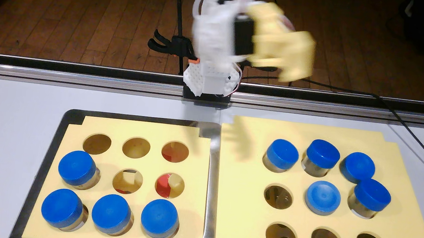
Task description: Move the test tubes
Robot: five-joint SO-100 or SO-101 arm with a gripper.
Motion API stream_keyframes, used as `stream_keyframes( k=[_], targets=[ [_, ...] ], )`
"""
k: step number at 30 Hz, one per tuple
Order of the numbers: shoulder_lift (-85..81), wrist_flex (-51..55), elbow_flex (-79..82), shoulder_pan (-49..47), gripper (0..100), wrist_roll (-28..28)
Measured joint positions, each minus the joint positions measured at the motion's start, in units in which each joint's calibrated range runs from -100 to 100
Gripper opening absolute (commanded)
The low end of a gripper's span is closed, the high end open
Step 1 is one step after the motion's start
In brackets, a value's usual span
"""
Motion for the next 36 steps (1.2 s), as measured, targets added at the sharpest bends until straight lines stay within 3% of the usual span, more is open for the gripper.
stream_keyframes(
  k=[2, 7, 12, 31, 36],
  targets=[
    [-5.2, 0.0, 6.1, 9.0, 31, 0.0],
    [-13.9, 0.0, 23.4, 20.8, 31, 0.1],
    [-12.5, 0.0, 33.6, 23.5, 31, 0.2],
    [15.5, 0.0, 12.8, 27.7, 30, 0.2],
    [23.1, 0.0, 5.6, 27.6, 19, 0.1]
  ],
)
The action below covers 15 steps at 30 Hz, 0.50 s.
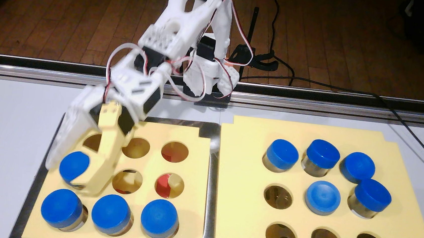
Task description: Move the test tubes
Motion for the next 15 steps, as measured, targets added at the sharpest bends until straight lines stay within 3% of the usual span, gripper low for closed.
stream_keyframes(
  k=[4, 12, 15],
  targets=[
    [1.1, 0.0, -2.0, -0.5, 13, 0.1],
    [-0.5, 0.0, -2.2, -0.5, 12, -0.2],
    [-8.2, 0.0, -4.5, -0.4, 13, 0.1]
  ],
)
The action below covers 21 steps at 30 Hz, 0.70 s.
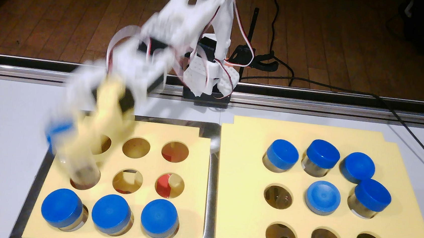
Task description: Move the test tubes
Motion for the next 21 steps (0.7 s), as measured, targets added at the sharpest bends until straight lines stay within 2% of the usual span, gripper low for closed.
stream_keyframes(
  k=[7, 12, 16, 21],
  targets=[
    [-16.7, 0.0, -6.5, -1.4, 13, 0.0],
    [-21.3, 0.0, -6.1, -11.0, 13, 0.0],
    [-21.5, 0.0, 1.5, -22.5, 12, -0.3],
    [-21.5, 0.0, 9.5, -31.2, 13, -2.6]
  ],
)
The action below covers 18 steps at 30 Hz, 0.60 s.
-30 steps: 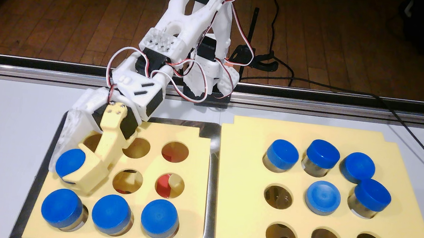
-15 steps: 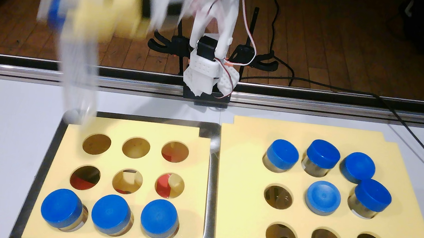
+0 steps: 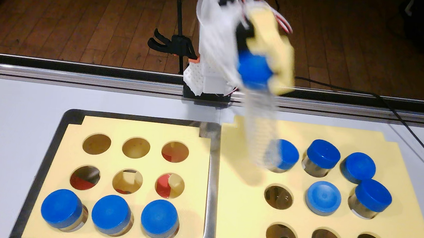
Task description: Move the test tubes
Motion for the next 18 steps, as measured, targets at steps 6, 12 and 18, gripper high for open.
stream_keyframes(
  k=[6, 12, 18],
  targets=[
    [4.0, 0.0, 1.1, -3.3, 13, -0.4],
    [12.2, -0.1, -1.6, -4.8, 13, -0.4],
    [14.3, -0.2, -1.7, -4.7, 13, 1.1]
  ],
)
